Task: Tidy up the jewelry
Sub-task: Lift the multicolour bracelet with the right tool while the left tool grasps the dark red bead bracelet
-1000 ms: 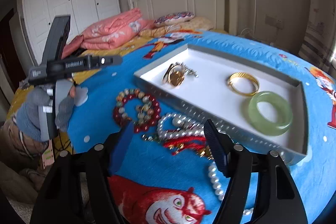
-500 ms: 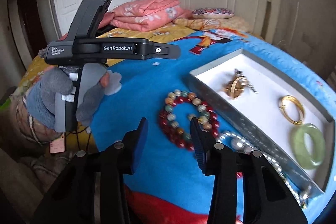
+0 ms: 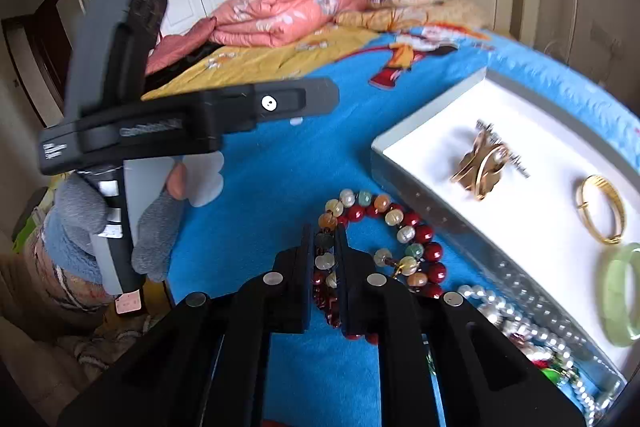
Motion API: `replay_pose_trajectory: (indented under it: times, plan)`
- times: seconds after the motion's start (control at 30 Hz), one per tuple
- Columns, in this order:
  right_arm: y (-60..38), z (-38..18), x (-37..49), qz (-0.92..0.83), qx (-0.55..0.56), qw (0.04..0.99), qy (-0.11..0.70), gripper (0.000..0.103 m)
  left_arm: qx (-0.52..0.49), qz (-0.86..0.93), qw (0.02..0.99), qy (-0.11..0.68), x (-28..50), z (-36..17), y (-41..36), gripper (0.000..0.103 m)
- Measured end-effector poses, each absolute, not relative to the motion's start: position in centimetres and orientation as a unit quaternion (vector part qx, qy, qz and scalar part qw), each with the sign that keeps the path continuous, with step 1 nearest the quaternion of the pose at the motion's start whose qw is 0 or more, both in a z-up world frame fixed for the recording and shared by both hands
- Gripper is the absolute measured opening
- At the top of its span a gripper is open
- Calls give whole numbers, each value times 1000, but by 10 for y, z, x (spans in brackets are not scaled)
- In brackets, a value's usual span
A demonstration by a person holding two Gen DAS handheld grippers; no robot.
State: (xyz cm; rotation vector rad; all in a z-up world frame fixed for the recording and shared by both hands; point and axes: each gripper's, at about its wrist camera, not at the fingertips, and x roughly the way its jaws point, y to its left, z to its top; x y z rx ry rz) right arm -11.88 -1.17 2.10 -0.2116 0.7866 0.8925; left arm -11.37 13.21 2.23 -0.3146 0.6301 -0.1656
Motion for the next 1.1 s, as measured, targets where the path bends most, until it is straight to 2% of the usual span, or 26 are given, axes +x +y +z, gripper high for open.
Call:
replay_pose_trajectory:
  times: [0.33, 0.6, 0.67, 0.73, 0.77, 0.87, 0.9, 0.93, 0.97, 1.0, 1.1]
  plan:
    - [-92, 55, -118, 398, 43, 861, 314, 11, -128, -82, 934, 325, -114, 24, 121, 95]
    - [-120, 71, -122, 399, 78, 871, 277, 11, -60, -98, 921, 372, -133, 9, 66, 94]
    - [-123, 74, -124, 400, 77, 872, 271, 11, -42, -89, 920, 380, -134, 4, 58, 89]
    - [-123, 74, -124, 401, 76, 873, 268, 11, -22, -70, 916, 395, -132, -2, 49, 73]
    - [-125, 75, -127, 402, 74, 873, 267, 12, -9, -60, 918, 393, -133, -4, 46, 71]
    - [-125, 76, -130, 400, 68, 875, 263, 12, 38, -59, 919, 387, -140, -6, 28, 50]
    - [-126, 77, -131, 400, 69, 876, 261, 12, 42, -72, 920, 384, -144, -7, 24, 34]
    - [-127, 77, -132, 399, 70, 877, 258, 12, 51, -80, 920, 380, -147, -7, 20, 25]
    - [-128, 78, -133, 399, 71, 877, 256, 12, 60, -83, 920, 378, -148, -6, 19, 21]
    - [-129, 79, -133, 399, 72, 878, 254, 12, 69, -87, 921, 374, -149, -7, 17, 11]
    - [-135, 82, -136, 395, 75, 882, 245, 11, 64, -96, 921, 371, -151, -7, 21, 11]
